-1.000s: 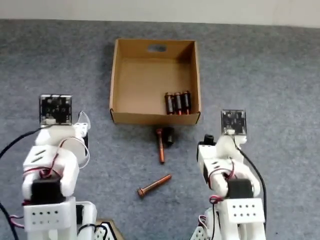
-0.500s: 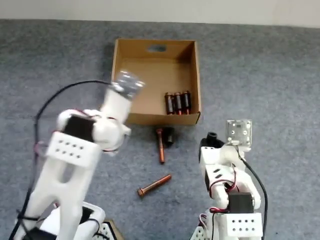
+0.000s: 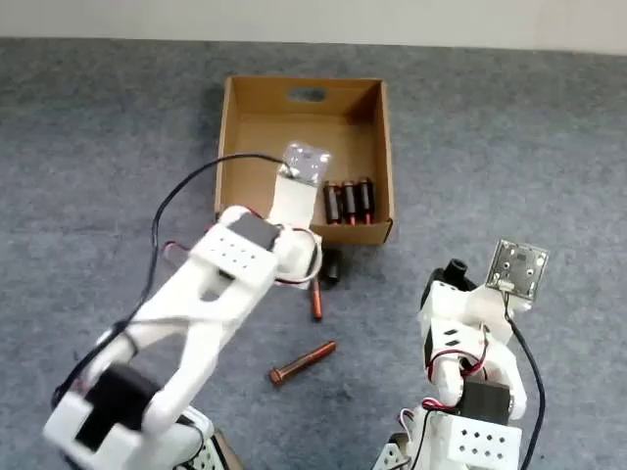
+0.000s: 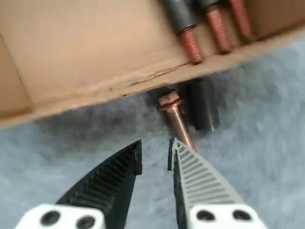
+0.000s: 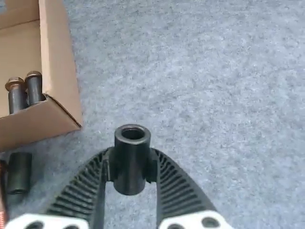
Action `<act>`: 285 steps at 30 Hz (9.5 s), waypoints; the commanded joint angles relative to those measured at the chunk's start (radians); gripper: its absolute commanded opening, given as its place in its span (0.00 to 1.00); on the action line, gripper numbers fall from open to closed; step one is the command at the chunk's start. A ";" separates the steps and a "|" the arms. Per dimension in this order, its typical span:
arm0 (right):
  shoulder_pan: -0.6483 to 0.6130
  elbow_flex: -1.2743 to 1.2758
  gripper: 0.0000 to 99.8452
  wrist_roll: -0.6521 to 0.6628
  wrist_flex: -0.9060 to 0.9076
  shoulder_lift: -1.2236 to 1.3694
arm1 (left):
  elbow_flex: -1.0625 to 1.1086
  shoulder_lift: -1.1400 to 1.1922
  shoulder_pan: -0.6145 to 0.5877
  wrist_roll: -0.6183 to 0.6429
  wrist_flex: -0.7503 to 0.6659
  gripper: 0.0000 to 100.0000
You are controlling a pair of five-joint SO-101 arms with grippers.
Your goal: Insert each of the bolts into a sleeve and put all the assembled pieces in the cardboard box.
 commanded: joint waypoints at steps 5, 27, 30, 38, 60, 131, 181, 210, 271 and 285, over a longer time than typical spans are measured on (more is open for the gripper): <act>0.010 -0.007 0.00 -0.008 -0.021 -0.013 | -0.062 0.128 0.012 0.141 -0.041 0.12; 0.010 -0.007 0.00 -0.006 -0.021 -0.013 | -0.122 0.140 0.048 0.146 0.009 0.14; 0.010 -0.007 0.00 -0.006 -0.021 -0.013 | -0.110 0.142 0.053 0.146 0.009 0.14; 0.010 -0.007 0.00 -0.006 -0.021 -0.013 | -0.087 0.160 0.056 0.147 -0.080 0.14; 0.010 -0.007 0.00 -0.006 -0.021 -0.013 | -0.186 0.309 -0.093 0.222 0.219 0.01; -0.191 -0.054 0.01 -0.008 -0.042 -0.013 | -0.585 -0.031 -0.404 -0.032 0.706 0.01; -0.545 -0.077 0.01 -0.006 -0.519 -0.012 | -0.102 -0.625 0.177 -0.038 -0.302 0.01; -0.542 -0.051 0.01 -0.006 -0.519 -0.012 | 0.027 -0.627 0.177 -0.189 -0.094 0.01; -0.530 -1.463 0.01 -0.014 -0.134 1.604 | 1.125 -1.690 -0.642 -0.195 0.054 0.01; -0.529 -1.828 0.01 -0.014 0.061 2.083 | 1.125 -1.690 -0.641 -0.195 0.052 0.01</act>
